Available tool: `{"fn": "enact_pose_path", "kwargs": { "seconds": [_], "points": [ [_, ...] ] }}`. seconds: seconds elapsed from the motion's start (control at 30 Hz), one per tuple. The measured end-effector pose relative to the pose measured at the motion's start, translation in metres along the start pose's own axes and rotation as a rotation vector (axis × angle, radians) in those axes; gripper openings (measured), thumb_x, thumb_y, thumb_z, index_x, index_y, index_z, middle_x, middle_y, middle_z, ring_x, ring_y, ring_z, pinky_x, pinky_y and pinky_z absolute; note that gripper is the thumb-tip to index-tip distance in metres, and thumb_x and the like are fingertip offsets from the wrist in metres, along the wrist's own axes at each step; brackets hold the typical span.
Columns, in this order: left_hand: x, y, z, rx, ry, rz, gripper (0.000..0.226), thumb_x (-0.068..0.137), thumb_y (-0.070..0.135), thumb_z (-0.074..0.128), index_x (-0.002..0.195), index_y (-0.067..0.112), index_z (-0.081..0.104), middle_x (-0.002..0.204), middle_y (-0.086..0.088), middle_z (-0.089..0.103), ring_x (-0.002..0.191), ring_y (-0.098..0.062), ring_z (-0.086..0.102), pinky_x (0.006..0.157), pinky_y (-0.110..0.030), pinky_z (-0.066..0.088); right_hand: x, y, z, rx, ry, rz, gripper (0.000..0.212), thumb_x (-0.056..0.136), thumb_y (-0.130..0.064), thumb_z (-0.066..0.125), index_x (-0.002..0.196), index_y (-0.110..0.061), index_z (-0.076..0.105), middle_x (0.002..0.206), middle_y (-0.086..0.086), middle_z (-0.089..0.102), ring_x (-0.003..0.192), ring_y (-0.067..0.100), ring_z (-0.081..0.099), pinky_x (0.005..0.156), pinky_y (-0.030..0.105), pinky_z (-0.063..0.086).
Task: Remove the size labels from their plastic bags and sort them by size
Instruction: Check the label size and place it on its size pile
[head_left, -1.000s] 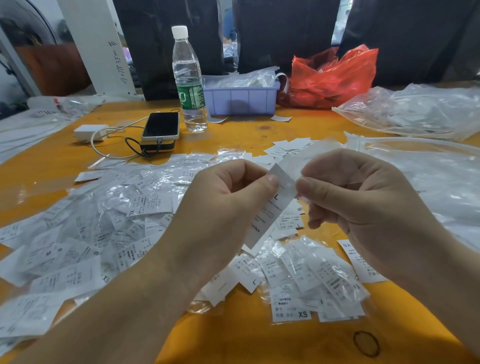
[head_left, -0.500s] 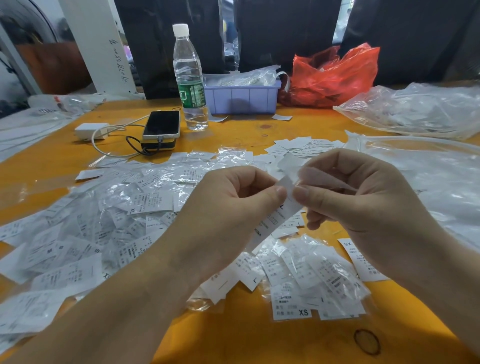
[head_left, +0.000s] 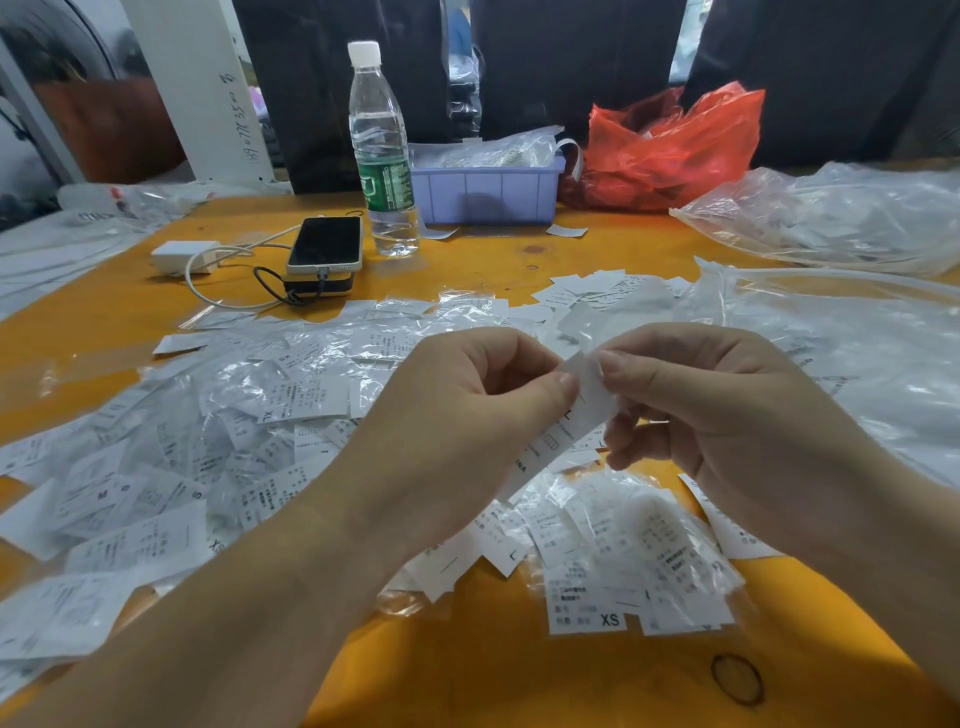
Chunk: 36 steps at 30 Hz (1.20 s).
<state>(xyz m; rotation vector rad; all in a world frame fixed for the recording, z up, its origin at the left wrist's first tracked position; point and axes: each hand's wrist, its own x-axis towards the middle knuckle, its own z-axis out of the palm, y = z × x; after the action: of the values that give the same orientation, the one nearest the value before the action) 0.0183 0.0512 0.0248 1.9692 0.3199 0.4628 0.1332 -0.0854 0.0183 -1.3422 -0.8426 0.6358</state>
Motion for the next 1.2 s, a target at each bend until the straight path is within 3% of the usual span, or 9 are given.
{"fn": "enact_pose_path", "kwargs": {
  "seconds": [0.37, 0.57, 1.07, 1.2],
  "points": [
    [-0.0017, 0.0036, 0.0012, 0.031, -0.036, 0.013, 0.01, 0.088, 0.03, 0.067, 0.079, 0.03, 0.071, 0.076, 0.019, 0.07, 0.076, 0.005, 0.063, 0.055, -0.004, 0.043, 0.0021, 0.0018, -0.0013, 0.023, 0.033, 0.034, 0.034, 0.066, -0.038, 0.071, 0.083, -0.009, 0.077, 0.07, 0.005, 0.067, 0.06, 0.017, 0.057, 0.054, 0.024, 0.052],
    [-0.0031, 0.004, 0.0013, 0.034, -0.061, -0.002, 0.012, 0.089, 0.028, 0.067, 0.078, 0.03, 0.072, 0.075, 0.016, 0.07, 0.074, 0.004, 0.063, 0.054, -0.005, 0.044, 0.0022, 0.0006, -0.0018, 0.025, 0.083, 0.009, 0.03, 0.063, -0.039, 0.071, 0.076, -0.012, 0.076, 0.067, 0.002, 0.066, 0.057, 0.014, 0.056, 0.051, 0.024, 0.05],
    [-0.0016, 0.0038, -0.0003, -0.002, 0.037, 0.003, 0.013, 0.087, 0.028, 0.068, 0.075, 0.029, 0.072, 0.073, 0.019, 0.07, 0.071, 0.008, 0.061, 0.053, -0.005, 0.043, 0.0016, 0.0005, -0.0048, -0.074, -0.022, -0.041, 0.009, 0.07, -0.023, 0.08, 0.075, -0.016, 0.077, 0.064, 0.003, 0.063, 0.058, 0.014, 0.057, 0.054, 0.026, 0.051],
    [-0.0019, 0.004, -0.0009, -0.003, 0.055, -0.001, 0.013, 0.087, 0.028, 0.068, 0.074, 0.029, 0.072, 0.071, 0.02, 0.069, 0.069, 0.01, 0.06, 0.052, -0.003, 0.041, 0.0018, 0.0009, -0.007, -0.074, 0.006, -0.053, 0.008, 0.073, -0.021, 0.07, 0.073, -0.016, 0.076, 0.065, 0.004, 0.064, 0.058, 0.015, 0.057, 0.054, 0.025, 0.05]
  ]
}}
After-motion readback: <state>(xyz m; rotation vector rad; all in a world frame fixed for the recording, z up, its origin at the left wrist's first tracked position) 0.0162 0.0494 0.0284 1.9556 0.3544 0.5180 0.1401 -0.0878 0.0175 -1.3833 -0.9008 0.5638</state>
